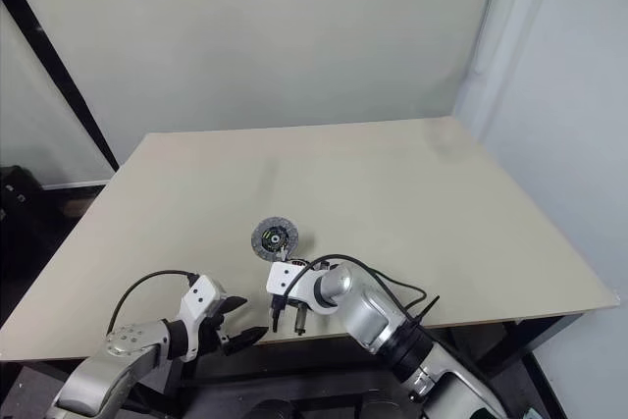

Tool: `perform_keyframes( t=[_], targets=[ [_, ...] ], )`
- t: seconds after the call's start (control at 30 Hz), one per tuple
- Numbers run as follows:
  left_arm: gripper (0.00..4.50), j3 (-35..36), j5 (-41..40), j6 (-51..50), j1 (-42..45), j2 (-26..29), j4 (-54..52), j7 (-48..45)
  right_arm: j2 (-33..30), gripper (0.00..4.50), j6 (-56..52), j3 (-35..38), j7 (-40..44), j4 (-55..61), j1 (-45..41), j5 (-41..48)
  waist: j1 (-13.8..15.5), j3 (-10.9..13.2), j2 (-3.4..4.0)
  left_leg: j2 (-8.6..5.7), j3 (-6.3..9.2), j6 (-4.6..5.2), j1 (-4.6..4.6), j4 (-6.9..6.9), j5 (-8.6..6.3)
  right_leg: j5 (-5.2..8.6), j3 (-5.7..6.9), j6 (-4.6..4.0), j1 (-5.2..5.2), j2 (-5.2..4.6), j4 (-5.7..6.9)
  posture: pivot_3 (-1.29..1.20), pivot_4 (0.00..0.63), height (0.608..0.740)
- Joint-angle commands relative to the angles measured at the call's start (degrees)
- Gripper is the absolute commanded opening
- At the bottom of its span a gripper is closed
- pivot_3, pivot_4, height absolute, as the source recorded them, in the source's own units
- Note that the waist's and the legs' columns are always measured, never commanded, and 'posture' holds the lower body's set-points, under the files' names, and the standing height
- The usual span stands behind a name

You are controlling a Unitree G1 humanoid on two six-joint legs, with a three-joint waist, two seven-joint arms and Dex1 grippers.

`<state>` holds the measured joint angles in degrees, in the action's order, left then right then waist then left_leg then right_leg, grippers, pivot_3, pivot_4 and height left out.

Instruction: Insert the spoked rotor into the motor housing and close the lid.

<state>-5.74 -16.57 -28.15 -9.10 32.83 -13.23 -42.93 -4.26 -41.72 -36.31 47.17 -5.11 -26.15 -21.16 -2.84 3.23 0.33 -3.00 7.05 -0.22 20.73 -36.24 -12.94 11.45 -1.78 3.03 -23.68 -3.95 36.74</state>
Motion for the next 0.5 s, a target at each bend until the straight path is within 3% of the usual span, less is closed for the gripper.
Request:
perform_keyframes(
  t=[0.03, 0.23, 0.5],
  targets=[
    [4.5, 0.91, 0.19, 1.62, 0.63, -0.46, -1.89, 0.83, 4.56, 0.02, -5.93, 6.0, -4.94, 3.71, -0.61, 3.25, 0.02, 0.01, 0.0, -0.01, 0.0, -0.01, 0.03, 0.0, -0.01, 0.0, -0.01, 0.0, -0.01, -0.01, -0.01, 0.0, 0.0, 0.74],
    [4.5, 4.35, 0.12, 5.78, 1.14, -2.35, 0.76, 3.56, 12.36, 0.02, -13.44, 14.34, -13.26, 1.48, -0.34, 8.41, 0.01, 0.01, -0.03, -0.05, 0.01, -0.12, 0.1, 0.07, -0.08, -0.01, -0.15, 0.01, -0.1, -0.06, -0.03, 0.0, 0.0, 0.74],
    [4.5, 7.2, 0.4, 8.8, 1.6, -2.53, 3.65, 5.01, 16.9, 0.02, -15.87, 17.13, -21.38, 1.01, 0.48, 13.72, 0.0, 0.02, -0.03, -0.22, -0.01, -0.17, 0.14, 0.16, -0.11, -0.01, -0.11, 0.01, -0.28, -0.04, -0.03, 0.0, 0.0, 0.74]
  ],
)
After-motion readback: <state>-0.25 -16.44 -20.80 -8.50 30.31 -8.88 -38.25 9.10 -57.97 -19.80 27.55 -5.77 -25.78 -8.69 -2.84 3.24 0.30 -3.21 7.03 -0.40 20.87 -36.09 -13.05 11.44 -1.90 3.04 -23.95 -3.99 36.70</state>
